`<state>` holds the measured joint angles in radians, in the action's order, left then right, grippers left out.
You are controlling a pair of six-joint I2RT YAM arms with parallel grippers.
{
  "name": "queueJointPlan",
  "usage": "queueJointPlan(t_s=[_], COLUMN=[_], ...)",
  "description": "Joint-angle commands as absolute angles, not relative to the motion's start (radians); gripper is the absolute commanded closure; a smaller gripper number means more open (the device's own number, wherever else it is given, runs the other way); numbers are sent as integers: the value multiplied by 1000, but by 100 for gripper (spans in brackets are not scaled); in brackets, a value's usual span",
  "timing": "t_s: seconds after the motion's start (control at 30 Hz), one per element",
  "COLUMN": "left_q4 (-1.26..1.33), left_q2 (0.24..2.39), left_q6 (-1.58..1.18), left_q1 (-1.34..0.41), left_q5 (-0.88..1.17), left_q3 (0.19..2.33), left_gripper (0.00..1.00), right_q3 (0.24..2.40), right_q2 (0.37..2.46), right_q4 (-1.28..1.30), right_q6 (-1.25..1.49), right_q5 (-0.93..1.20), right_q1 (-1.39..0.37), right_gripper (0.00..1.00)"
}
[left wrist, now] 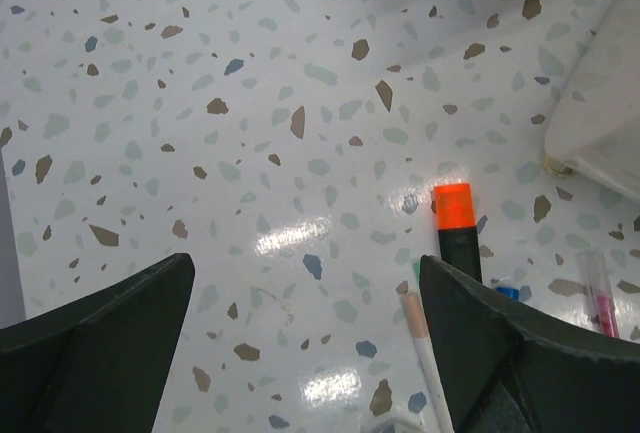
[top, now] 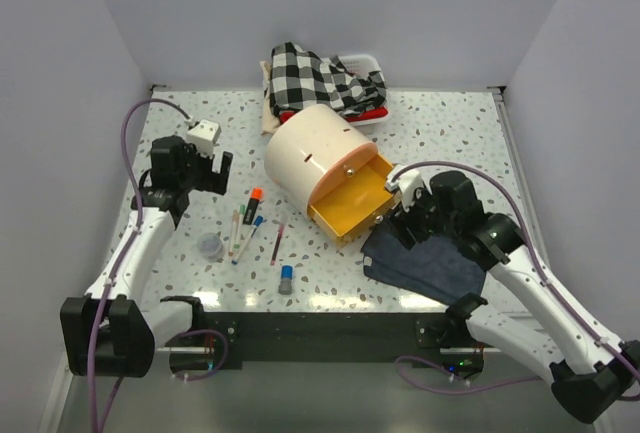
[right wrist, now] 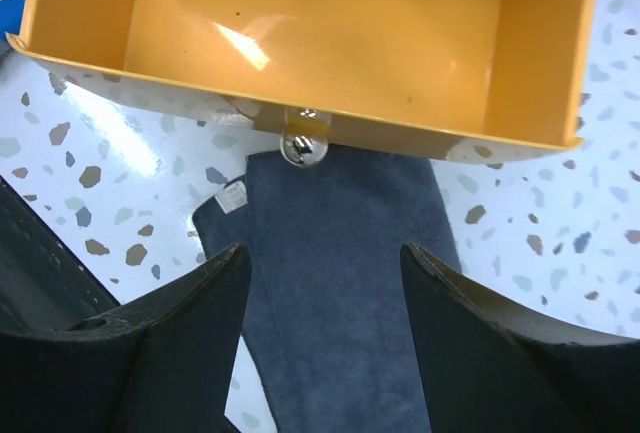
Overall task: Sort the stationery into containers
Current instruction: Pick up the stationery from the center of the board.
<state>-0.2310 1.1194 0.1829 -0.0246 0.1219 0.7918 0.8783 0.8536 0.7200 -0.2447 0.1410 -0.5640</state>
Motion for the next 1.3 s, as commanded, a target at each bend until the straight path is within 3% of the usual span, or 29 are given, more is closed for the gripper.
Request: queueJointPlan(t_s=[0.0,0.2,0.43,0.57,0.87,1.17,1.27], left_q4=[-455,-783,-989,-1110,-1003,-918,-881], left_q2=[1132,1134,1002,1066,1120,1065,1100], left_q6=[308,567,834,957,884,726,683], left_q1=[-23,-17,90,184,175,-49,-52], left_q5=[126,57,110,196,409,296,262], left_q3=[942,1035,997,968,856,727,736], left_gripper=[0,0,0,0,0,0,0], right_q3=[972,1103,1198,1285,1559,1525,1528], right_q2=[810,827,997,1090,1266,1232,1233], right_q4=[836,792,718,704,742,680,678], right_q6=[-325,-192,-113,-167,-256,-247,-245], right_q5=[127,404,518,502,368,345,344], right_q1=[-558,-560,-596,-627,-666,-666,-664], right_gripper=[34,35,38,38,36,34,34])
